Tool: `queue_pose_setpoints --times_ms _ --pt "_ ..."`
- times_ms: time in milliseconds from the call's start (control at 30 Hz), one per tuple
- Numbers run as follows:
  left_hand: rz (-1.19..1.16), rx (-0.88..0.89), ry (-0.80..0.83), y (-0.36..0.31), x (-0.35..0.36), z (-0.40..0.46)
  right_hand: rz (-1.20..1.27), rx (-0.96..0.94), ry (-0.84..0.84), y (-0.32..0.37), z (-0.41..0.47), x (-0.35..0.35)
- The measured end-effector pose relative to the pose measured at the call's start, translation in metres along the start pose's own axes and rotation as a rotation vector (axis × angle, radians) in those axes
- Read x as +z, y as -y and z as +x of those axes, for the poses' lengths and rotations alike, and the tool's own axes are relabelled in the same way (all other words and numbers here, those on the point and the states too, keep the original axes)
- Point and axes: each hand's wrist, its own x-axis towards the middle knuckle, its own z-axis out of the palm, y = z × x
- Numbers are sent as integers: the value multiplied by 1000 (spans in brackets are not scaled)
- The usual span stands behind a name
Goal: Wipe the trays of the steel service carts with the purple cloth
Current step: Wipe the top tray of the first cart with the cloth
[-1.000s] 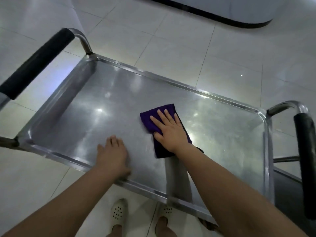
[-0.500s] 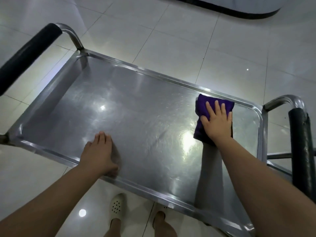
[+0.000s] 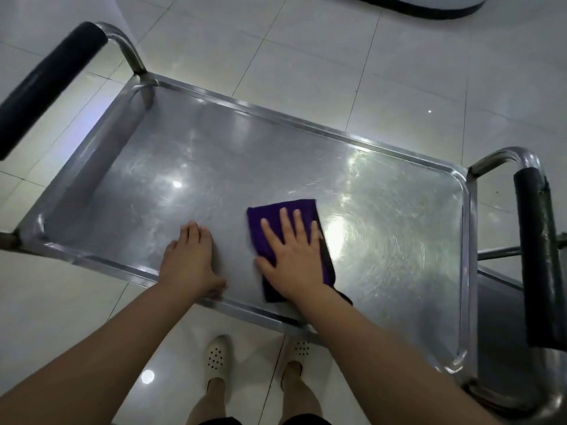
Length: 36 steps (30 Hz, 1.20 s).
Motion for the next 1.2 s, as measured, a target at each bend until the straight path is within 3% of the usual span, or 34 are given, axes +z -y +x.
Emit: queue_pose_setpoints --times_ms 233,333,400,500,600,767,1000,1200 --pt "32 -24 37 -3 0 -4 69 -277 -9 -17 -30 14" --pt "235 43 -28 -28 -7 -11 79 -280 -33 -45 -33 12" --pt "241 143 -42 -57 -10 -13 69 -270 -45 -63 -33 10" --pt "161 180 61 -96 -10 -12 39 -268 -35 -90 -28 5" --pt "301 163 115 -112 -9 -10 24 -244 -36 -119 -19 -3" --pt "371 157 145 -114 -16 -12 66 -68 -57 -182 -2 -25" --pt "378 164 132 -113 -14 -12 169 339 -102 -266 -6 -48" --pt "271 209 106 -100 -13 -15 158 611 -137 -231 -43 -31"
